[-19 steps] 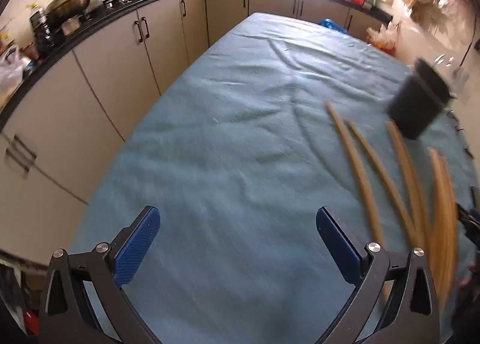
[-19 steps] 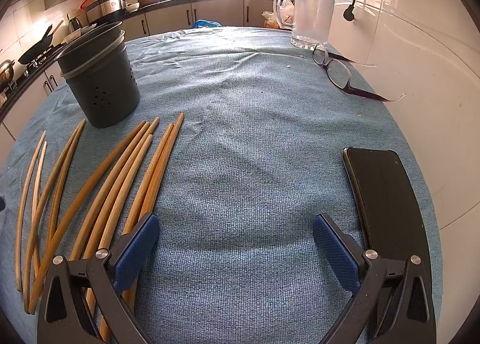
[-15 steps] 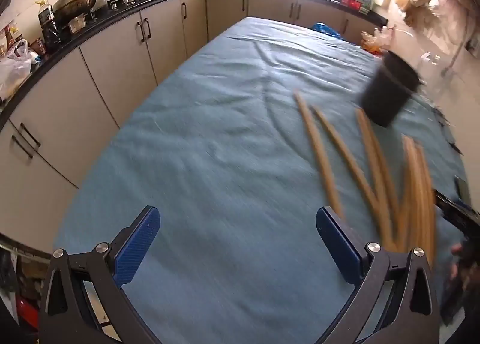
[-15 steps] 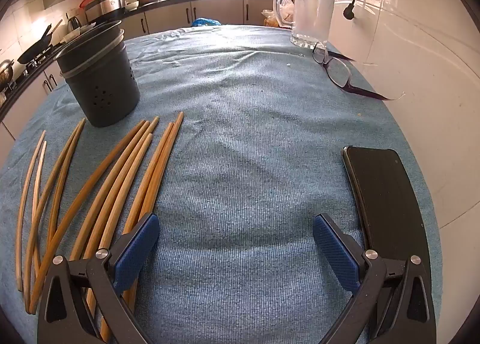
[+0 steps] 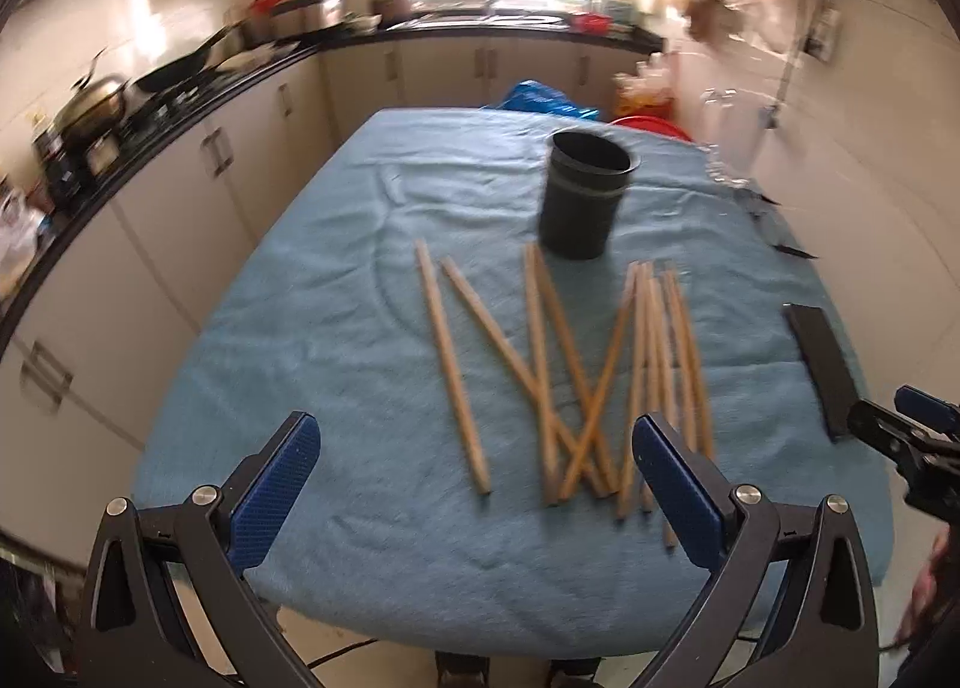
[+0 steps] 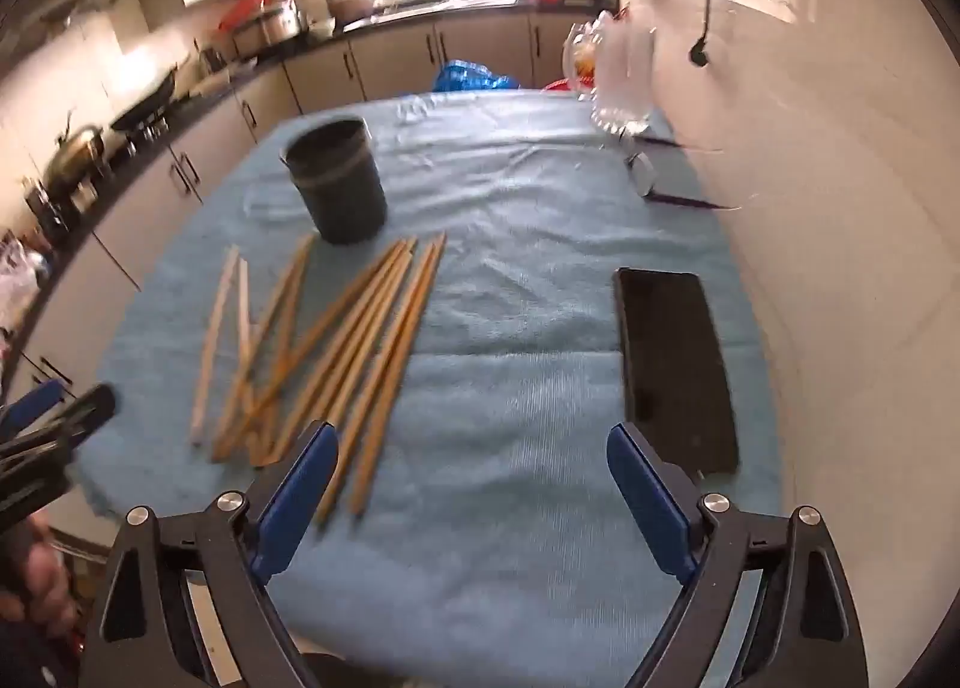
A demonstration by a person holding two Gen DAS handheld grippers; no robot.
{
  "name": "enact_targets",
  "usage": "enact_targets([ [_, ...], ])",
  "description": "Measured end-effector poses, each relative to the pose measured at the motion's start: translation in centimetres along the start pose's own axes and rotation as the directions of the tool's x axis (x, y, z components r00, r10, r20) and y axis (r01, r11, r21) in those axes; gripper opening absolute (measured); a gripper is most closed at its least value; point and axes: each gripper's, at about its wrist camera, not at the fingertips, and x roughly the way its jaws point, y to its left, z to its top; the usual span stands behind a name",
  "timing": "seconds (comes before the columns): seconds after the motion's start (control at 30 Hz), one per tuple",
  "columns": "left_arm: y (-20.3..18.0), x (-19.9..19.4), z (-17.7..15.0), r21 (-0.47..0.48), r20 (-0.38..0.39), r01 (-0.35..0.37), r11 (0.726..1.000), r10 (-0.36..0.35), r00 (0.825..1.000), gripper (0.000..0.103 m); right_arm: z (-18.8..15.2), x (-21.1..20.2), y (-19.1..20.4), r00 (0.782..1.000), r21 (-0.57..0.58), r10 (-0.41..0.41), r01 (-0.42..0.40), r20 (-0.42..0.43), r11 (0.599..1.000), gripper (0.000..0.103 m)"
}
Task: Organize utensils
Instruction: 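Move both grippers toward the wooden chopsticks lying on the blue cloth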
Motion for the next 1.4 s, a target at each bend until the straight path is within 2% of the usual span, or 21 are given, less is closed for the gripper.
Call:
enact_targets([
  [0.23,0.0,-1.0,1.0,0.118,0.029,0.074,0.990,-0.078,0.997,0.103,-0.7,-4.6,1.6,0.992,0.052,-0.095,0.091,0.077,0.994,0.088],
  [0.4,0.6,-0.6,0.5,0.174,0.006,0.110,0.978,-0.113,0.994,0.103,-1.9,-4.4,3.1,0.992,0.062,-0.115,0.112,0.048,0.992,0.088],
  [0.77,2.0,-0.1,-0.5,0.216,-0.043,0.197,0.956,-0.193,0.980,0.103,-3.3,-5.1,5.5,0.987,0.104,-0.156,0.154,0.020,0.983,0.088],
  [1.17,3.4,-0.5,-0.5,0.263,-0.042,0.241,0.934,-0.238,0.970,0.103,-4.2,-5.8,8.3,0.985,0.127,-0.171,0.166,0.030,0.978,0.084],
  [1.4,3.8,0.3,-1.0,0.257,-0.079,0.264,0.930,-0.252,0.964,0.103,-4.6,-5.7,8.6,0.983,0.142,-0.183,0.180,0.008,0.973,0.084],
])
